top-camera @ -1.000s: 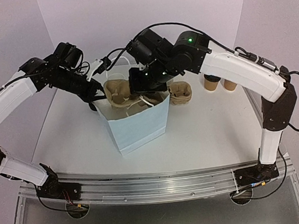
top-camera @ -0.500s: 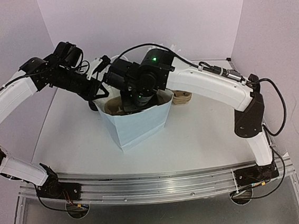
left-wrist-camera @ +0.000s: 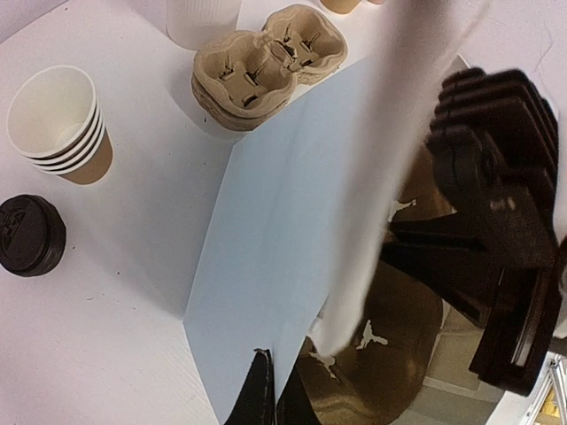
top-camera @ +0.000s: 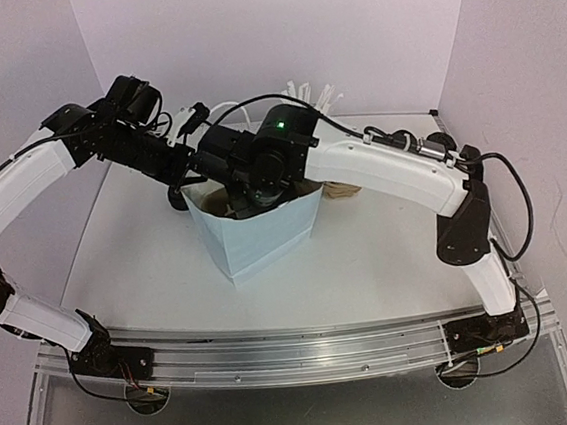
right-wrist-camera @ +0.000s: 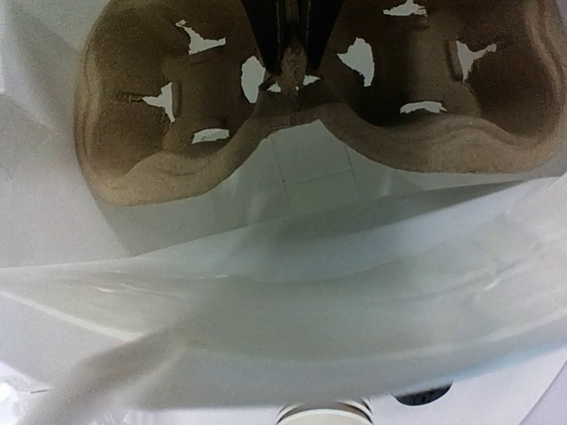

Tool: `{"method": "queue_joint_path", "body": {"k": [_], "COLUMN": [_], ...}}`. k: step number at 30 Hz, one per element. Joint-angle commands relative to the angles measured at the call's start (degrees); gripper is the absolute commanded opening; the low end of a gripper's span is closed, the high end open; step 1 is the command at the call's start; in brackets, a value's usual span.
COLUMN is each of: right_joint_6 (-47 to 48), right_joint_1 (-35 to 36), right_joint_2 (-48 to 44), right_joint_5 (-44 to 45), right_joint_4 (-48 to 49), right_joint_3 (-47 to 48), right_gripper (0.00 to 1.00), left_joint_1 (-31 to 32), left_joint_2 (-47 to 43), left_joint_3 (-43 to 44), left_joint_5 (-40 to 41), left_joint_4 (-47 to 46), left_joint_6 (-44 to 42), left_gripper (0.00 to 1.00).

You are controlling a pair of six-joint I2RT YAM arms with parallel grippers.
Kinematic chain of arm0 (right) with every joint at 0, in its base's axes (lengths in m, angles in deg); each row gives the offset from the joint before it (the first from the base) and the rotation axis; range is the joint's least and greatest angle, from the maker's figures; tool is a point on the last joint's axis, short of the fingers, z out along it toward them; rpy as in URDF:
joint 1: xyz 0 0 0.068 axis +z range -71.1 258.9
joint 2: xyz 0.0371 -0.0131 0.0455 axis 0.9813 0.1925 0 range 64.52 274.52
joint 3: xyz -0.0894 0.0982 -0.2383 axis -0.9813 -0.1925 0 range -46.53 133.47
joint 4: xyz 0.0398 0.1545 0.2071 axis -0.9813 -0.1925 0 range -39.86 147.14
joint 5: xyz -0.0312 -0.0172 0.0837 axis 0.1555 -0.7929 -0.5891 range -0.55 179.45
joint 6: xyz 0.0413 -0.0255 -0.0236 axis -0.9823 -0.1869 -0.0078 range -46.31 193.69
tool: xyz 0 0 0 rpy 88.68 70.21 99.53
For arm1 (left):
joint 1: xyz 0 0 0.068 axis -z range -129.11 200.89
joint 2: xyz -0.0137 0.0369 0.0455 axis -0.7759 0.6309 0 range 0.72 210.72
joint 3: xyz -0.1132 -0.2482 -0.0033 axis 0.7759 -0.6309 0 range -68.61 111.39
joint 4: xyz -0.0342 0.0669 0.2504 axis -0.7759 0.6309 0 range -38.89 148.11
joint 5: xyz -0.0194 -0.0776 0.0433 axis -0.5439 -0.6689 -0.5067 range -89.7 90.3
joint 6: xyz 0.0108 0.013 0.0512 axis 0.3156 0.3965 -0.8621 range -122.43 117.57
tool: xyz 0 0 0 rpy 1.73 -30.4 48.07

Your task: Pack the takeout coffee

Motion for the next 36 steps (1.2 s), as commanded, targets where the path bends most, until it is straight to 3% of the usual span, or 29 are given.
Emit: {"method": "queue_joint_path", "body": {"k": [1, 13, 21, 25, 33, 36], "right_joint_6": [7.7, 0.3, 0.0, -0.1, -2.3, -2.2], "right_joint_1": [2.4, 0.0, -0.2, -0.2, -0.8, -0.9], "right_joint_2": [4.9, 5.3, 4.9, 4.9, 4.0, 4.0], "right_joint_5": [-1.0, -5.2, -6.3, -5.8, -6.0, -6.5], "right_joint_4": [-2.0, 1.6, 2.4, 2.4, 1.9, 1.6], "right_joint_3": [2.1, -6.1, -7.3, -6.6, -7.6, -7.3], "right_gripper": [0.00, 0.00, 0.00, 0.05, 0.05, 0.10], "left_joint_1": [0.0, 0.0, 0.0, 0.0, 0.0, 0.1], "left_joint_2": [0.5, -0.7, -0.8, -1.0, -1.2, -1.1], "left_joint_3": [3.5, -1.2, -1.2, -1.7, -1.7, -1.5], "left_joint_5": [1.1, -0.3, 0.8, 0.5, 1.0, 0.9], "left_joint_4": [-2.7, -4.3, -5.0, -5.0, -4.9, -4.8], "left_joint_6": [2.9, 7.8, 5.3, 5.0, 4.6, 4.4], "left_gripper": [0.00, 0.00, 0.00, 0.00, 0.00, 0.00]}}
